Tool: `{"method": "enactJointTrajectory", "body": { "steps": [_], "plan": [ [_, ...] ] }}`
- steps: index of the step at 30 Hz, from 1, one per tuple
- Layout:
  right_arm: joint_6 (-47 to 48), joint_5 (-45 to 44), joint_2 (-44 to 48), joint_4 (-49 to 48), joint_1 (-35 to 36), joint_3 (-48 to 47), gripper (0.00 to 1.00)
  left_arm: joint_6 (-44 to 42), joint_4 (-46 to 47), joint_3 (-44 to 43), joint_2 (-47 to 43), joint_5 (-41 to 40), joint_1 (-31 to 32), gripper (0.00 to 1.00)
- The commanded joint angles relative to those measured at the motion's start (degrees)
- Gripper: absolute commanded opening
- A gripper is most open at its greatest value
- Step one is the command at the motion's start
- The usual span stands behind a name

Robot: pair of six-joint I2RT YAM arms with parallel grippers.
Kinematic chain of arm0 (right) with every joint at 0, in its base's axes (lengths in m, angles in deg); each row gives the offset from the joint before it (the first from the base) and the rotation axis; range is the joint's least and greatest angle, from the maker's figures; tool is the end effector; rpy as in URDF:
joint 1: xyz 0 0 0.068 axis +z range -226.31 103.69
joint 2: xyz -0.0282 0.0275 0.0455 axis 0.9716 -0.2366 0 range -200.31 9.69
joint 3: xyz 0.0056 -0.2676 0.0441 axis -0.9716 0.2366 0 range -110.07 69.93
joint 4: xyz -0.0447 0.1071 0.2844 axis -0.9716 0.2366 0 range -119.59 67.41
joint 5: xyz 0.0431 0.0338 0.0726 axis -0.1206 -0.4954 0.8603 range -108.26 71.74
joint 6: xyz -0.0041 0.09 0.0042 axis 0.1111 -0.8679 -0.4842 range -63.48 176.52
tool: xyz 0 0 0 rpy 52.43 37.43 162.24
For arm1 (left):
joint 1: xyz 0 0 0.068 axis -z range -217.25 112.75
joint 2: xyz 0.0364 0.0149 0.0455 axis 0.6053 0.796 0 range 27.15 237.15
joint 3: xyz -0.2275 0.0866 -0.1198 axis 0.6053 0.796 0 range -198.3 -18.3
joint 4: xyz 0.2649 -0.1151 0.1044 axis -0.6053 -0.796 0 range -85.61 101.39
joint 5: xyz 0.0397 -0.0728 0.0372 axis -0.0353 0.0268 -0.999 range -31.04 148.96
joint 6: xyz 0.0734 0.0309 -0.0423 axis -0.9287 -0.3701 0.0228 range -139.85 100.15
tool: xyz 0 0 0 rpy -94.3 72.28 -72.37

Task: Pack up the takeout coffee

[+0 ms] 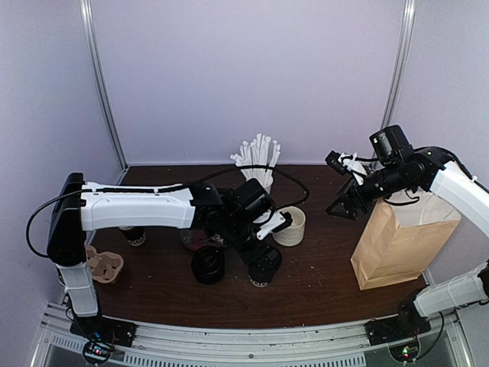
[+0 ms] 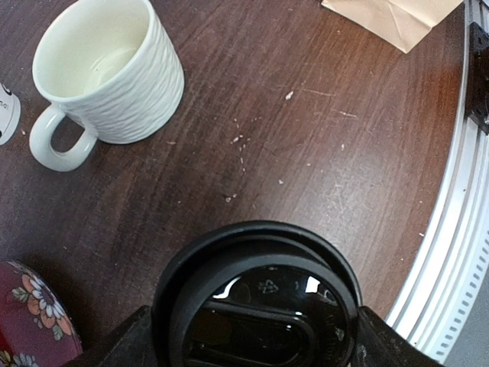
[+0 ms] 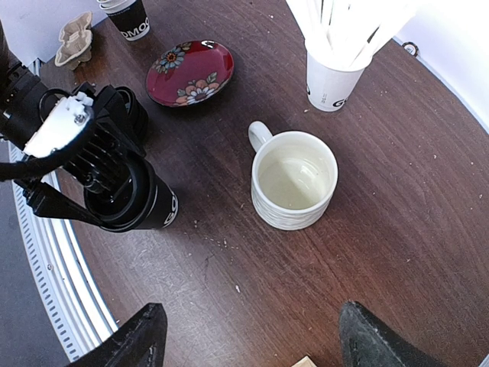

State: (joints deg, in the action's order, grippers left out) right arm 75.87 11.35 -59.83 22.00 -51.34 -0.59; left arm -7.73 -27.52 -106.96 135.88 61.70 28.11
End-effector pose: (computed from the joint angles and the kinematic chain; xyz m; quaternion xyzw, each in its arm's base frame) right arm 0.2659 0.1678 0.3131 -0.4231 0.8104 0.2563 0.3138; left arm 0.1965 -0.4378 0.1855 0.4374 0.8583 -0.1853 0.1941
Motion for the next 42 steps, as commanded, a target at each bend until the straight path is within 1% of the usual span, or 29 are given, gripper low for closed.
{"method": "enactJointTrajectory", "body": {
  "steps": [1, 4, 9, 12, 15, 17, 21, 26, 29, 33, 37, 42],
  "plan": [
    [0.4, 0.6, 1.4, -1.1, -0.5, 0.5, 0.81, 0.0, -1.5, -2.0, -2.0, -4.7, 0.0, 0.77],
    [0.4, 0.6, 1.5, -1.1, -0.5, 0.5, 0.81, -0.3, -2.2, -2.7, -3.1, -5.3, -1.1, 0.77],
    [0.4, 0.6, 1.9, -1.1, -0.5, 0.6, 0.81, 0.1, -1.8, -2.6, -5.8, -5.7, -5.3, 0.77],
    [0.4, 0.6, 1.9, -1.1, -0.5, 0.7, 0.81, 1.3, -0.9, -2.8, -7.4, -5.8, -9.4, 0.77],
    [0.3, 0.7, 2.1, -0.9, -0.6, 0.7, 0.81, 3.0, -0.4, -3.7, -8.1, -6.5, -15.4, 0.77],
    [0.2, 0.6, 2.2, -0.9, -0.6, 0.6, 0.81, 4.1, -0.6, -4.8, -8.0, -8.4, -18.8, 0.78],
    [0.3, 0.6, 2.5, -0.8, -0.7, 0.6, 0.81, 4.9, -1.7, -7.5, -6.4, -11.7, -25.0, 0.78],
    [0.3, 0.3, 3.0, -0.6, -1.0, 0.8, 0.81, 7.3, -0.8, -7.6, -4.0, -10.1, -31.6, 0.78],
    [0.3, 0.3, 3.2, -0.6, -1.1, 1.1, 0.81, 7.8, 1.1, -6.3, -3.3, -9.2, -34.2, 0.78],
    [0.2, 0.5, 3.3, -0.7, -1.2, 1.2, 0.81, 8.0, 1.6, -6.5, -1.1, -9.3, -37.0, 0.78],
    [0.1, 0.9, 3.2, -0.8, -1.2, 1.3, 0.81, 8.7, 1.8, -6.7, 1.4, -7.6, -40.3, 0.78],
    [0.2, 1.1, 3.3, -1.0, -1.4, 1.9, 0.82, 9.7, 3.0, -6.2, 3.7, -5.8, -42.9, 0.8]
  ]
}}
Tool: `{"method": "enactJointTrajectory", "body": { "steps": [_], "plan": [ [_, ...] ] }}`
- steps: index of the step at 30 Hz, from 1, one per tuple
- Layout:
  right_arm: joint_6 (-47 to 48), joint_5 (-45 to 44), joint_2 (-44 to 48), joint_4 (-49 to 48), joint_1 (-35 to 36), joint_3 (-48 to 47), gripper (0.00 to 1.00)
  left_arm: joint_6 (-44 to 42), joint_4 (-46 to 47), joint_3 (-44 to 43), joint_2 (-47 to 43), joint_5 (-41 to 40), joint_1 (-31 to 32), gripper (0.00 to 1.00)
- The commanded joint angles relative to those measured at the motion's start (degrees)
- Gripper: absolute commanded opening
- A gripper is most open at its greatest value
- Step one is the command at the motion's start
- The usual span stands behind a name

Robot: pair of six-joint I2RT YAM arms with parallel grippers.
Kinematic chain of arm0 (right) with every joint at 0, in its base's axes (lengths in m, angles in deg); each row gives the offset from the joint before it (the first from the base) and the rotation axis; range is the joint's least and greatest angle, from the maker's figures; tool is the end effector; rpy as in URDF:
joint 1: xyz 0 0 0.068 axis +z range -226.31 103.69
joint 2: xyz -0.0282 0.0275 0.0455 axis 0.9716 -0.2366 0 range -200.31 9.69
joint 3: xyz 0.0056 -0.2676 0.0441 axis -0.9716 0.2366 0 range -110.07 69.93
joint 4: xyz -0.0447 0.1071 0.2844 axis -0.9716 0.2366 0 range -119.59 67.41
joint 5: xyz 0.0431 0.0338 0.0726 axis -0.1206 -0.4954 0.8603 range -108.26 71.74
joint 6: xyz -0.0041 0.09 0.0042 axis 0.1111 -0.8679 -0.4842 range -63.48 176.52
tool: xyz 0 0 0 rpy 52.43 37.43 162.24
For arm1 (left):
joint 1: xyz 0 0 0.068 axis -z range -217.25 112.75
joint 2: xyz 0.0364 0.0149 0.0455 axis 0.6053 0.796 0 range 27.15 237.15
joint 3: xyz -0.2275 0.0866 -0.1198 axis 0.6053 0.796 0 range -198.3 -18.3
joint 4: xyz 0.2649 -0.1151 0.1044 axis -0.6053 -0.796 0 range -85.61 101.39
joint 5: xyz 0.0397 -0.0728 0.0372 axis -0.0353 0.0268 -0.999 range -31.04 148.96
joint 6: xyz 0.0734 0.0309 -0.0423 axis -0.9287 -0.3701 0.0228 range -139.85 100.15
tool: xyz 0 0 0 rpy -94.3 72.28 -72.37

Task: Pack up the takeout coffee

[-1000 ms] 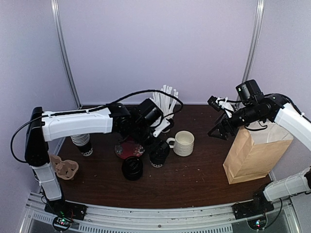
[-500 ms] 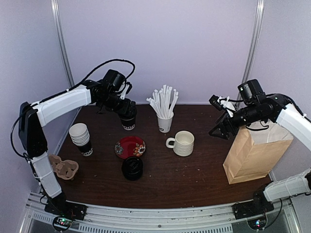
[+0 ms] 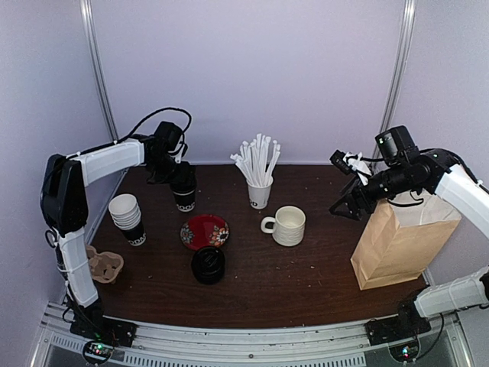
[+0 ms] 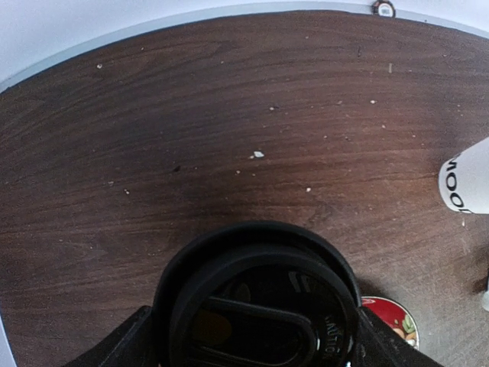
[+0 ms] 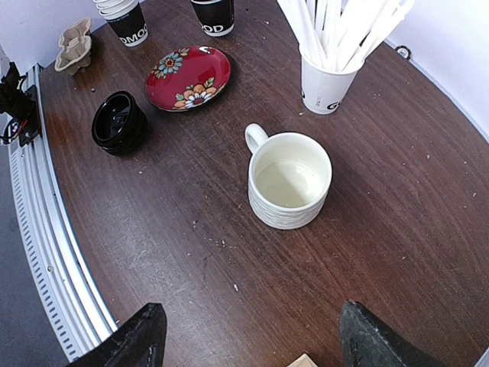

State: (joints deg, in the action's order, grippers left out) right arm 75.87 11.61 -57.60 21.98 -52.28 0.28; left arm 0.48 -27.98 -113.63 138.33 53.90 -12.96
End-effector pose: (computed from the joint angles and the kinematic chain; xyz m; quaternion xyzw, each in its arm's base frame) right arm 0.2606 0.1602 0.3186 -0.4182 0.8083 0.2551 0.3266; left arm 0.4597 -0.1998 0.2092 0.0198 0.9532 -0.0744 0.2922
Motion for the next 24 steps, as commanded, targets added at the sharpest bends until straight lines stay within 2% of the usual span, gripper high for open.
{"method": "enactJointTrajectory", "body": {
  "steps": [1, 6, 14, 24],
  "plan": [
    [0.2, 0.9, 1.1, -0.9, -0.5, 1.0, 0.82, 1.5, 3.7, 0.5, 1.5, 2.0, -2.0, 0.81],
    [0.3, 1.1, 0.9, -1.0, -0.6, 1.2, 0.82, 1.6, 3.4, -0.3, 3.5, 2.1, -2.6, 0.85],
    [0.3, 1.5, 0.4, -1.1, -0.7, 1.2, 0.82, 1.7, -0.2, -2.8, 3.8, -0.4, -2.6, 0.97],
    [0.3, 2.2, -0.7, -1.2, -0.7, 0.8, 0.82, -1.7, -4.6, -6.1, -4.1, -3.3, -2.6, 0.97]
  ]
}}
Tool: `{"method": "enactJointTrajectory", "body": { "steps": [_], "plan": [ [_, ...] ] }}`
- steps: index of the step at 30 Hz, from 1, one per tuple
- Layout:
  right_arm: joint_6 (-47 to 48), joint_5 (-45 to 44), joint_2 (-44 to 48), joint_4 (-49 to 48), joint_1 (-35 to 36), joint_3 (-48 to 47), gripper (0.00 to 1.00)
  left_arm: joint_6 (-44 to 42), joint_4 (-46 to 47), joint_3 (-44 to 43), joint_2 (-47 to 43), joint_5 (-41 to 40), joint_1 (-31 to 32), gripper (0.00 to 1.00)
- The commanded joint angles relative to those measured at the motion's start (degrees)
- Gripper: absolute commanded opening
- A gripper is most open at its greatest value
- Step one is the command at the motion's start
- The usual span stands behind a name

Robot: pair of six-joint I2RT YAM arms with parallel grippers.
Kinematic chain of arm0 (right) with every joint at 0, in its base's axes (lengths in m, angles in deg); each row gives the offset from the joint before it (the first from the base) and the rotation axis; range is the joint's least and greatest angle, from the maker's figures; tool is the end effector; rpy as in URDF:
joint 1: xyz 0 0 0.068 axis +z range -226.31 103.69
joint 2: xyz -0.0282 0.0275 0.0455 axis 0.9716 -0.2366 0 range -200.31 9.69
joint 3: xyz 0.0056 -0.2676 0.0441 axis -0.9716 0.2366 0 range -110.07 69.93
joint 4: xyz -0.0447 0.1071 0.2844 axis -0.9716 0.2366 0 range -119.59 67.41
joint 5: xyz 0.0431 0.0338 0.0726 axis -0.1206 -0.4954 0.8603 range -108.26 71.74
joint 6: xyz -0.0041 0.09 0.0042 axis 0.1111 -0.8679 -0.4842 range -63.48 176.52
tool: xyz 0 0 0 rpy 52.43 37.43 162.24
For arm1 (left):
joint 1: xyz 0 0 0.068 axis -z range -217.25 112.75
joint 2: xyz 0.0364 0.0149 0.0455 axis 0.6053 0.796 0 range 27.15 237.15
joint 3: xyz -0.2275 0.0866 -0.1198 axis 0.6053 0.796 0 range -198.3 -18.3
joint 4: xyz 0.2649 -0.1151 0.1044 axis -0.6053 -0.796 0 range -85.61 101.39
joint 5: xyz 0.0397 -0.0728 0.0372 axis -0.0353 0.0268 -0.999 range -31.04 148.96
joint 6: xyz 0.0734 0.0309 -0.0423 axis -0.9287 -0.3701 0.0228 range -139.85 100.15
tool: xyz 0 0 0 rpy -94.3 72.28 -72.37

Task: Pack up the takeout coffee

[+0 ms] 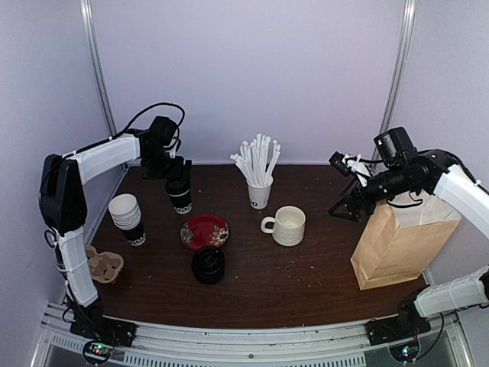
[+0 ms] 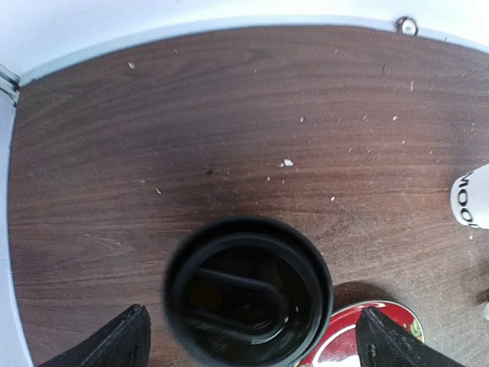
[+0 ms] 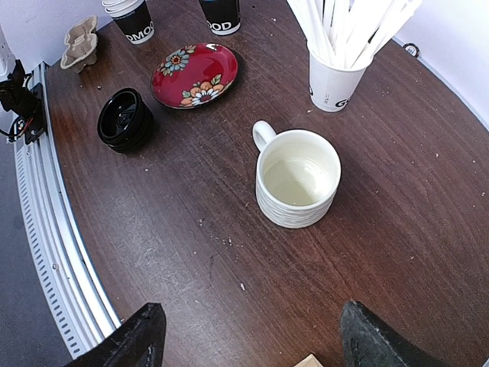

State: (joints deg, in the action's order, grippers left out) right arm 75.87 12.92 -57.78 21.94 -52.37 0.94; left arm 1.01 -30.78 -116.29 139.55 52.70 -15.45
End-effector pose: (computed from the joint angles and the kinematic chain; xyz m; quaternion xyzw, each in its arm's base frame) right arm 0.2599 0.1611 0.3141 -0.4193 0.8074 0.2655 0.3190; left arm 0.4709 -0.1790 0.2127 -0.0078 0.9564 -0.0558 0.2865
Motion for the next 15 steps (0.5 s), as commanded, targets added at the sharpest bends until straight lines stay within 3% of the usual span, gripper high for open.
{"method": "enactJointTrajectory", "body": {
  "steps": [1, 4, 10, 15],
  "plan": [
    [0.3, 1.0, -0.7, -1.0, -0.6, 0.0, 0.82, -2.4, -2.4, -3.4, -6.4, -2.2, -0.1, 0.98],
    [0.4, 1.1, -0.9, -1.0, -0.6, -0.1, 0.82, -2.1, -5.2, -2.5, -10.5, -2.8, 0.0, 0.97],
    [0.7, 0.7, -0.8, -1.1, -0.6, 0.3, 0.82, 0.6, -13.7, 4.5, -24.2, -4.0, 0.0, 0.75],
    [0.9, 1.4, -1.6, -1.0, -0.6, 0.0, 0.82, -1.6, -21.0, 12.0, -33.1, -5.1, 0.0, 0.67]
  ]
}}
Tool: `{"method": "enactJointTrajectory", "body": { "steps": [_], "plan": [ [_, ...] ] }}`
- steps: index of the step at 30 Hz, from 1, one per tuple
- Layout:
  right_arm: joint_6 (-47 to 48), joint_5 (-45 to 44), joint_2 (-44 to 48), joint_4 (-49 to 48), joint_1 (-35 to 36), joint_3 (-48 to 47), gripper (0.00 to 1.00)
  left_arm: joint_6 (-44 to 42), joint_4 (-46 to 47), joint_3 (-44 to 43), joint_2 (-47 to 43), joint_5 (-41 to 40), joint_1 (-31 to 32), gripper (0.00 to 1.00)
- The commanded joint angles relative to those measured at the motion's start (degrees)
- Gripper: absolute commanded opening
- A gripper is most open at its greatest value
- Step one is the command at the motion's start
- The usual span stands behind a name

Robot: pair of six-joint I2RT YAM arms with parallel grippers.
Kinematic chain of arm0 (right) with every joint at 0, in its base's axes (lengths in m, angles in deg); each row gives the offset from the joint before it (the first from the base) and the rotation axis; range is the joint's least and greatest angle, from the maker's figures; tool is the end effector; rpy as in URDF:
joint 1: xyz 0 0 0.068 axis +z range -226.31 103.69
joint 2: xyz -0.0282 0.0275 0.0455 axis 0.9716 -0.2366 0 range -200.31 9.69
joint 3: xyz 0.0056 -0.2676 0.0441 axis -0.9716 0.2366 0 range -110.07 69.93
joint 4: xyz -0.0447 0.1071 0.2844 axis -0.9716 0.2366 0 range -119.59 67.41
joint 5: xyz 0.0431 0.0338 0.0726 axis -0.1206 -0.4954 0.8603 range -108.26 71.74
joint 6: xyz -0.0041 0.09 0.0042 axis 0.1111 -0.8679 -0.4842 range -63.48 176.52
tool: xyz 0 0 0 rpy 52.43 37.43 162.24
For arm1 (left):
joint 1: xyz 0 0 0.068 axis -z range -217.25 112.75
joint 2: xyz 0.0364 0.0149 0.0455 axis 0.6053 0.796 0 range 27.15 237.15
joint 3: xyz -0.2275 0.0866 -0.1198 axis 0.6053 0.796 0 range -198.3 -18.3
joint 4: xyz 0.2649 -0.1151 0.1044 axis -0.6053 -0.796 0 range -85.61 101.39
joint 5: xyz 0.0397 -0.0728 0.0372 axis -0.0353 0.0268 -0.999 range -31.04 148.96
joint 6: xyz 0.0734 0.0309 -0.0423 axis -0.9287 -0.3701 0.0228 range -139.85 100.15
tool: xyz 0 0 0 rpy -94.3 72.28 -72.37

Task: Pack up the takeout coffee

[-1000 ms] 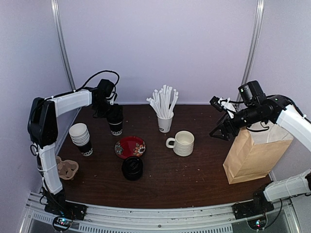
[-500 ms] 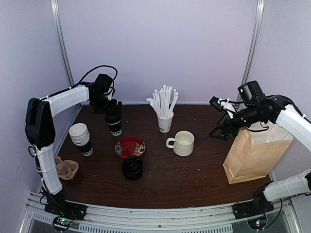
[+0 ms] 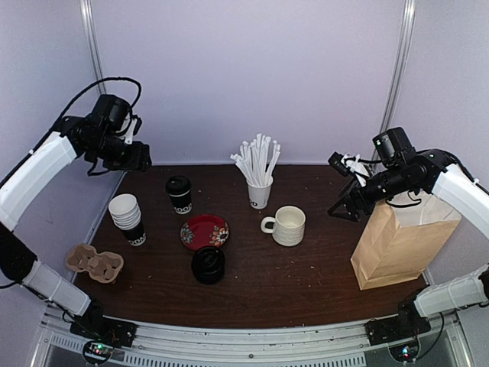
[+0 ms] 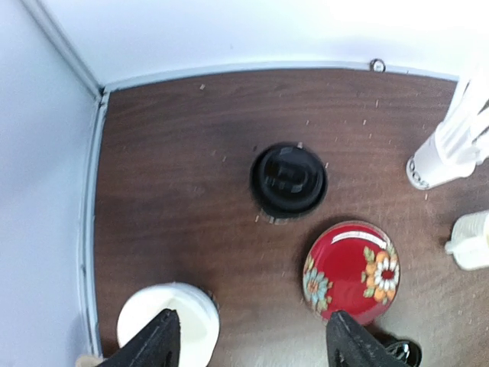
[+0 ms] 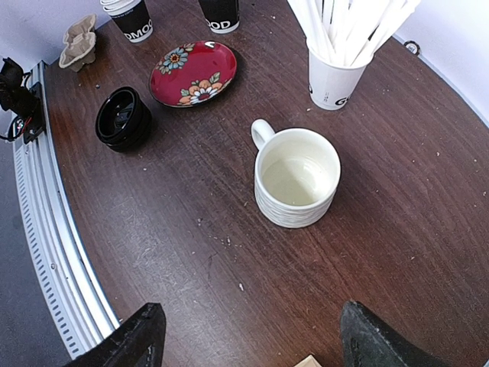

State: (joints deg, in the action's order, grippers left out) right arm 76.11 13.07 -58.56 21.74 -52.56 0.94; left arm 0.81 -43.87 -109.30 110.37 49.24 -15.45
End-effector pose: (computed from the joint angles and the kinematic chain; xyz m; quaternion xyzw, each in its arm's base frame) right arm 0.2632 0.1617 0.3106 -0.4194 0.8088 0.2658 0.3152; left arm 0.3532 -0.1267 0.3602 -0.0215 0.9288 -0.0573 0.3654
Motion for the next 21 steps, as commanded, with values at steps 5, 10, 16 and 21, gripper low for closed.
{"method": "enactJointTrajectory", "body": {
  "steps": [5, 10, 16, 21],
  "plan": [
    [0.6, 2.4, -2.2, -0.5, -0.4, -0.9, 0.82, -1.9, -15.3, 7.2, -2.4, -1.7, -0.2, 0.66],
    [0.5, 2.7, -2.3, -0.4, -0.4, -1.1, 0.82, -3.4, -15.9, 8.4, 1.4, -3.7, -0.4, 0.59],
    [0.5, 1.9, -0.7, -0.4, -0.4, -0.1, 0.82, -4.1, -16.4, 7.2, 5.3, -6.6, -1.3, 0.43],
    [0.5, 1.6, -0.4, -0.5, -0.5, 0.2, 0.82, -5.0, -16.0, 6.8, 6.5, -7.4, -1.9, 0.41]
  ]
}}
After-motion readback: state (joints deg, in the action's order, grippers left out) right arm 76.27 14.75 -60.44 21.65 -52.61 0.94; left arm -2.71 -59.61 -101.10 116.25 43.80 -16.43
